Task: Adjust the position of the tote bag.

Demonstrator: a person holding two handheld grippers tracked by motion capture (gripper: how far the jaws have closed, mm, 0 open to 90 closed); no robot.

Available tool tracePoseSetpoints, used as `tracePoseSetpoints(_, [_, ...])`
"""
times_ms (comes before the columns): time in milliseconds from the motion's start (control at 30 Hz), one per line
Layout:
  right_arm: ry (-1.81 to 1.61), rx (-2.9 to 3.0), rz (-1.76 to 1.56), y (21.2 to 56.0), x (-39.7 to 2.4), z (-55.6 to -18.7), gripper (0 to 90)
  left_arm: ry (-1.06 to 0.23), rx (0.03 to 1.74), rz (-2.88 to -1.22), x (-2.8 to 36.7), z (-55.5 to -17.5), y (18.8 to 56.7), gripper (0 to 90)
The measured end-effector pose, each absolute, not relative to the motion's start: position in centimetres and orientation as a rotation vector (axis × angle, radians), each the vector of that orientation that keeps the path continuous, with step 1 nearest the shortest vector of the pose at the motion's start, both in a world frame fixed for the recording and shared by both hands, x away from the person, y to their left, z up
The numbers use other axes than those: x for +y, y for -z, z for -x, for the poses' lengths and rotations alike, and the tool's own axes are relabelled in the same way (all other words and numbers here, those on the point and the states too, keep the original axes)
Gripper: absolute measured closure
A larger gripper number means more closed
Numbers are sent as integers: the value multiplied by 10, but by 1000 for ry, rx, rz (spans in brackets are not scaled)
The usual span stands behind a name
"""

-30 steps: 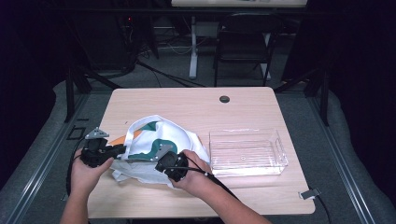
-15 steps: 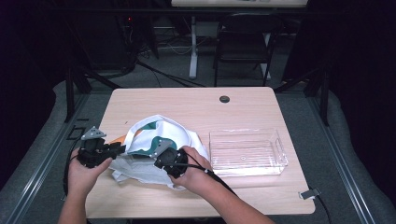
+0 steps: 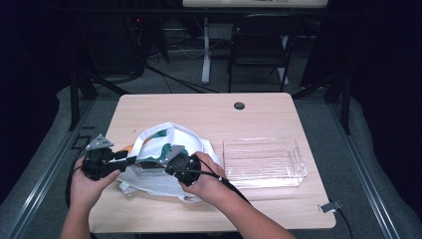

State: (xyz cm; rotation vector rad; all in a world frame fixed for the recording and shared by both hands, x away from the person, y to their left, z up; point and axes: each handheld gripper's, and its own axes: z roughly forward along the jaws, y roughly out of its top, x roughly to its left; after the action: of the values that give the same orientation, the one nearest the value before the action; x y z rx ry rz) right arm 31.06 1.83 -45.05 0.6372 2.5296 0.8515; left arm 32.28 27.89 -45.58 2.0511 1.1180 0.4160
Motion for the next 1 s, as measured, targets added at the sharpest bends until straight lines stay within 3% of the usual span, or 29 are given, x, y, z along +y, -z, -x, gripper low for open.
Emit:
tracePoseSetpoints(567, [-869, 2510, -652, 440, 19, -317, 900, -479, 1041, -2107, 271, -323, 461, 488])
tracePoseSetpoints(1000, [-871, 2503, -653, 436, 21, -319, 900, -561, 1021, -2164, 268, -329, 473, 483])
